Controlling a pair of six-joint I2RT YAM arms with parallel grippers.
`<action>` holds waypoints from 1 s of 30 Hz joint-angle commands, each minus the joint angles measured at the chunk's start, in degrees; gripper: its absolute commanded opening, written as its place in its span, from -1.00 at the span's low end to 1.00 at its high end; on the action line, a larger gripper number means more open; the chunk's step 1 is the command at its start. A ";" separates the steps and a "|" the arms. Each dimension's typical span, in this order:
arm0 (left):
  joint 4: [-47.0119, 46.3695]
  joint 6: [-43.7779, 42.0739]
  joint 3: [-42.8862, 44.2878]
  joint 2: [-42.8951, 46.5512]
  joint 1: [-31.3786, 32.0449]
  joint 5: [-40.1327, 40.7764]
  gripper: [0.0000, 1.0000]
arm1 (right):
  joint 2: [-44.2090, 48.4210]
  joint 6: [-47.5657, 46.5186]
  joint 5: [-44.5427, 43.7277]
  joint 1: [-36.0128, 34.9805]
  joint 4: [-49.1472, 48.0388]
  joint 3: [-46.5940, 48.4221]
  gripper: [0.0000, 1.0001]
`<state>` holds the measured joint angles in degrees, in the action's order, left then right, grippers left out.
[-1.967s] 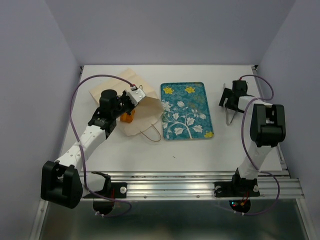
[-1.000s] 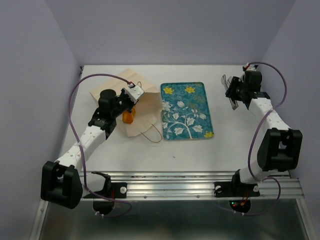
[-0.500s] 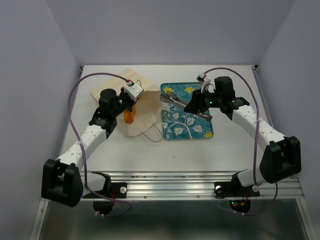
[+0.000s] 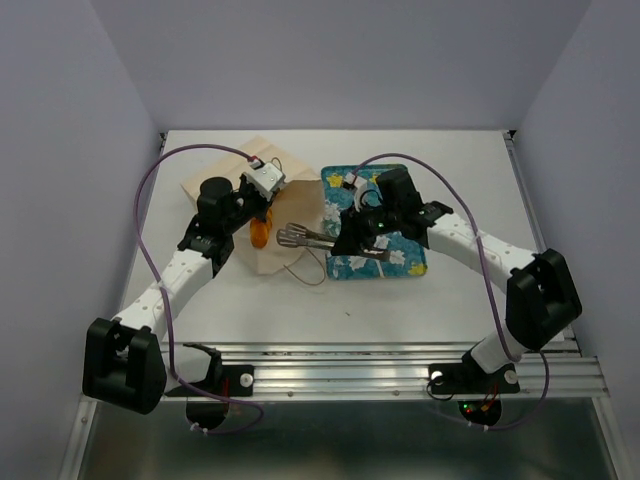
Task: Take the fake bread out of the paper bag
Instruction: Take out the fake bread from the paper bag.
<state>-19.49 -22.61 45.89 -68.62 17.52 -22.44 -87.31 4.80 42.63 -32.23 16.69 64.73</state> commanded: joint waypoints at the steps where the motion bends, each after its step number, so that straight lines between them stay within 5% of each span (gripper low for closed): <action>1: -4.86 1.61 2.89 0.59 -0.03 -0.41 -1.00 | -3.03 5.72 -8.52 -0.56 -3.85 3.91 0.03; 15: -5.65 6.43 1.31 2.35 -0.03 1.96 -1.00 | -15.34 27.80 -16.96 -2.93 -19.75 9.63 0.08; 30: -8.73 10.57 0.43 1.47 0.06 3.54 -1.00 | -23.25 35.98 -16.79 -5.74 -21.79 13.14 0.28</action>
<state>-21.63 -13.54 45.82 -68.29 17.52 -19.16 -109.32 37.82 26.74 -37.01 -1.56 74.72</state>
